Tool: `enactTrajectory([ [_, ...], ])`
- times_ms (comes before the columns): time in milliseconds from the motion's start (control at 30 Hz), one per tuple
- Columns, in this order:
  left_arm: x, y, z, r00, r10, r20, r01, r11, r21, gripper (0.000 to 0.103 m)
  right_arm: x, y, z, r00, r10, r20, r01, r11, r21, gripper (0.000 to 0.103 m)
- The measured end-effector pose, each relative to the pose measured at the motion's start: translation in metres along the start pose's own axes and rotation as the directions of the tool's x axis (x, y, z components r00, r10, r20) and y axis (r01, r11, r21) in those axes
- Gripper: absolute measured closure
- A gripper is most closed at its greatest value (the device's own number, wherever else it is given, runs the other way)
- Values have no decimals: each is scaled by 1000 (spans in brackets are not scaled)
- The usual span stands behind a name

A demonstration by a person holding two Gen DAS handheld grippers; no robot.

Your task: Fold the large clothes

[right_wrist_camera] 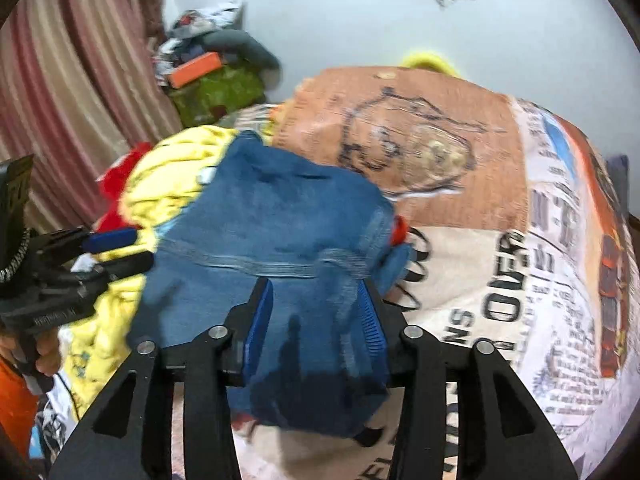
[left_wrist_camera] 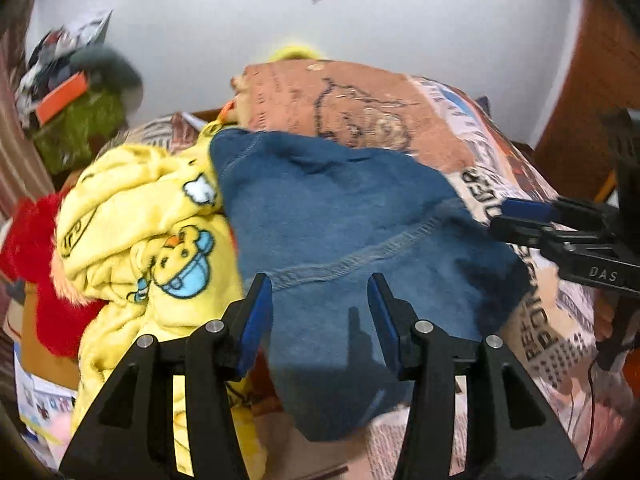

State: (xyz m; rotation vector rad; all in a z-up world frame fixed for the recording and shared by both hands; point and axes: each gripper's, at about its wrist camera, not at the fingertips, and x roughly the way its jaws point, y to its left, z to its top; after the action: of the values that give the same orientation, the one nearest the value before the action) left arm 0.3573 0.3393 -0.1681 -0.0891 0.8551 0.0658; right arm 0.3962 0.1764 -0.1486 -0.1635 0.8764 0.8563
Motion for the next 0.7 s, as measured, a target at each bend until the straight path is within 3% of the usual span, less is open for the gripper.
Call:
enactTrajectory([
  [133,13,-17,-18,997,67,-35,-66,997,44,43,22,12,-8,997,-48,-60,46,998,-48,34],
  [267,34,-12,-38,984,139,-108,-138,990,21,35,46,2,-29,978,-124,-167,114,991,-66,34],
  [300,34,-10,-41,986,129,-108,-129,992,7,34,46,-2,-33,977,-120,-179,112,992,-56,33],
  [467,17,6,-59,991,50,-126,-64,992,-110,31,20,-26,-45,980,-75,-182,87,994,59,26],
  [567,3,2,-67,987,76,-142,-92,990,-110,31,3,-29,-49,980,-85,-178,102,991,89,26],
  [700,-29,-10,-68,989,109,-99,-119,989,-91,31,-32,-17,-48,991,-77,-113,87,992,92,26],
])
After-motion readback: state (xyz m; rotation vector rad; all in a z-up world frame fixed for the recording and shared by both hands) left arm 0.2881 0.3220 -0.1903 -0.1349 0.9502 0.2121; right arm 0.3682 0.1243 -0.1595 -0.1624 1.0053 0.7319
